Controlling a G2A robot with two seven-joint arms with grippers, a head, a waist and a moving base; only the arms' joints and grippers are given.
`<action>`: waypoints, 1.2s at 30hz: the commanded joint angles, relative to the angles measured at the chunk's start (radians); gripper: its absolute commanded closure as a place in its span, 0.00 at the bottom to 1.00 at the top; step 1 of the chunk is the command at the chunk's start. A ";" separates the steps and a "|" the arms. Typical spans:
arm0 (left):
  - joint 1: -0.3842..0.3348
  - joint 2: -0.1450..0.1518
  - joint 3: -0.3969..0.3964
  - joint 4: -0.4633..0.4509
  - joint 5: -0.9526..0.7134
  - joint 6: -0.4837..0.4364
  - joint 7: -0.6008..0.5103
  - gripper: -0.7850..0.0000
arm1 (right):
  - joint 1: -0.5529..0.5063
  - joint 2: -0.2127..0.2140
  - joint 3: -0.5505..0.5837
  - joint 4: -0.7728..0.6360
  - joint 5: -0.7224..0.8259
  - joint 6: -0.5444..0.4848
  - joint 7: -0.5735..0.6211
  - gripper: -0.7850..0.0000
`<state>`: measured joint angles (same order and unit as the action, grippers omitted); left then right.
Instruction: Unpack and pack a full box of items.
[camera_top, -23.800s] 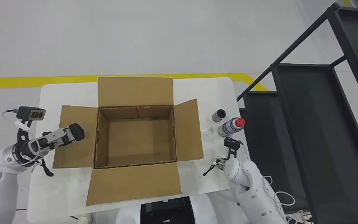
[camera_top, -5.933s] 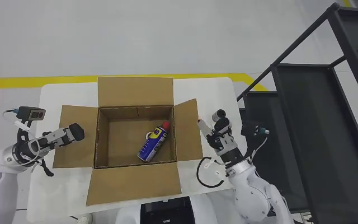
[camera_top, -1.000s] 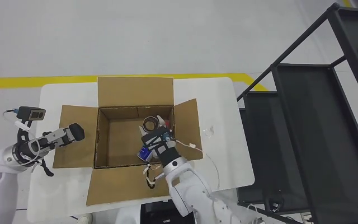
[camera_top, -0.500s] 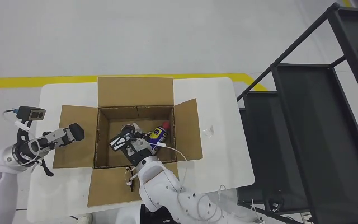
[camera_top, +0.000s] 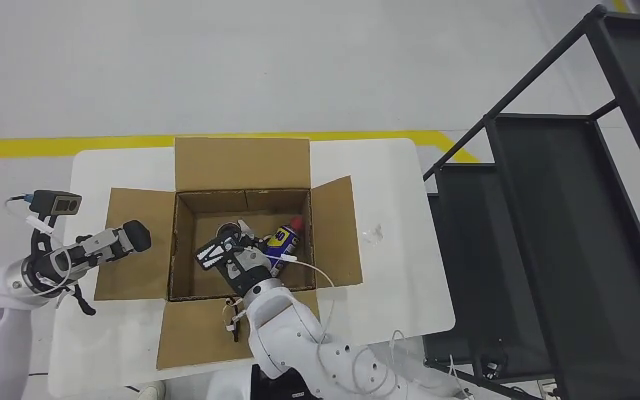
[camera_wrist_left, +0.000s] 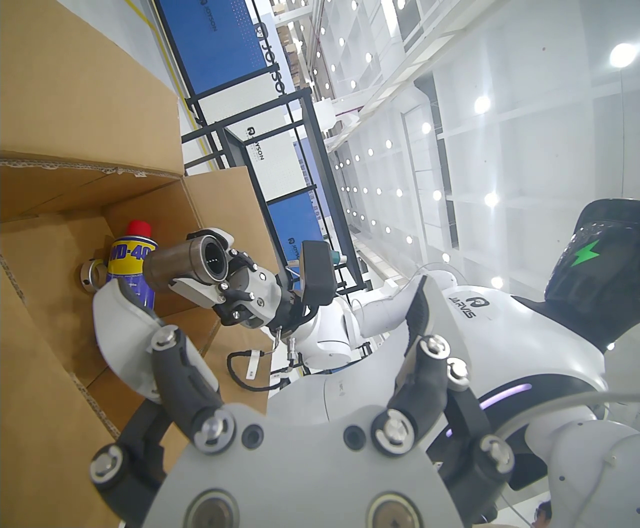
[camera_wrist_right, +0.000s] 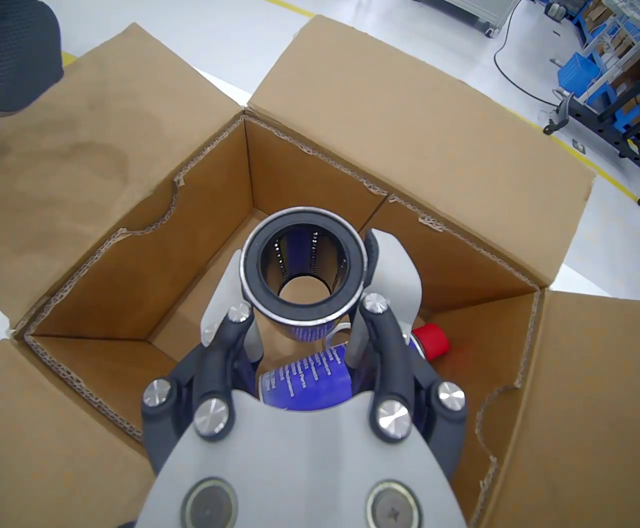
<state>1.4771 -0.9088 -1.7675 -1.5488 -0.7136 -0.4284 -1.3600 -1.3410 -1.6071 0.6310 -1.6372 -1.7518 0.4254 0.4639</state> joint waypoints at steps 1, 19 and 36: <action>0.000 0.000 0.000 0.000 0.000 0.000 0.000 0.00 | 0.000 0.000 0.000 0.000 0.000 0.000 0.000 1.00; 0.000 0.000 0.000 0.000 0.000 0.000 0.000 0.00 | 0.303 -0.119 -0.011 0.428 0.289 -0.104 -0.039 1.00; 0.000 0.000 0.000 0.000 0.000 0.000 0.000 0.00 | 0.416 -0.203 -0.064 0.670 0.324 -0.175 -0.020 1.00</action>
<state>1.4771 -0.9088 -1.7675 -1.5488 -0.7136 -0.4284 -1.3600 -0.9291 -1.8070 0.5664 -0.9745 -1.4321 0.2524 0.4440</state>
